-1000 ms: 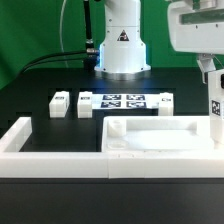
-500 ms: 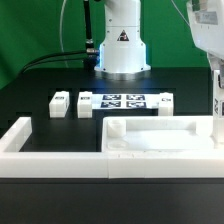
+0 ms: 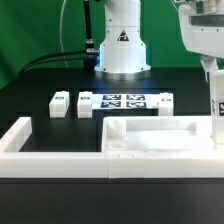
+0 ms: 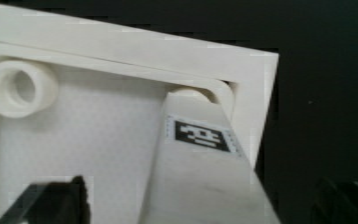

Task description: Assemble desk

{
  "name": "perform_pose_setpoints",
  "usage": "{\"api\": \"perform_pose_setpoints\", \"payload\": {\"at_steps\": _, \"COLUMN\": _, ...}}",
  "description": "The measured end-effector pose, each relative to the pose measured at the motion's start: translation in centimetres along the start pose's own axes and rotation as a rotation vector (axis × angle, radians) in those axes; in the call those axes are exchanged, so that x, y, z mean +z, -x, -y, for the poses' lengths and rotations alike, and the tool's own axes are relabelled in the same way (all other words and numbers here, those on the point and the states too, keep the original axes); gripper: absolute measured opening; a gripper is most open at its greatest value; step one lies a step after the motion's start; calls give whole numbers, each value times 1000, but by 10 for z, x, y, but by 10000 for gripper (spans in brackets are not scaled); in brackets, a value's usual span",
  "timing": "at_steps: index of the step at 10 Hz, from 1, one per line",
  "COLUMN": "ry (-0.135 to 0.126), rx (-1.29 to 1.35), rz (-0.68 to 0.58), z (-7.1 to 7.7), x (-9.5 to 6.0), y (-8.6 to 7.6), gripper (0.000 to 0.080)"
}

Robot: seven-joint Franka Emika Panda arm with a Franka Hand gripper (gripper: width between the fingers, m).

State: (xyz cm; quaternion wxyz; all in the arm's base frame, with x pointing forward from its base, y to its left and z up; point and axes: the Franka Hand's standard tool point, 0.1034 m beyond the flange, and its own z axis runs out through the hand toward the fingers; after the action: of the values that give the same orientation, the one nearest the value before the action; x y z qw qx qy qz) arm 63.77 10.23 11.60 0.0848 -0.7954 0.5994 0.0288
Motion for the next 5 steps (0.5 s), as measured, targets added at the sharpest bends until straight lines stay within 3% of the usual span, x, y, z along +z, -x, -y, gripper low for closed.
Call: {"api": "perform_pose_setpoints", "payload": {"at_steps": 5, "ry": 10, "rx": -488, "rz": -6, "z": 0, "x": -1, "y": -2, "gripper": 649}}
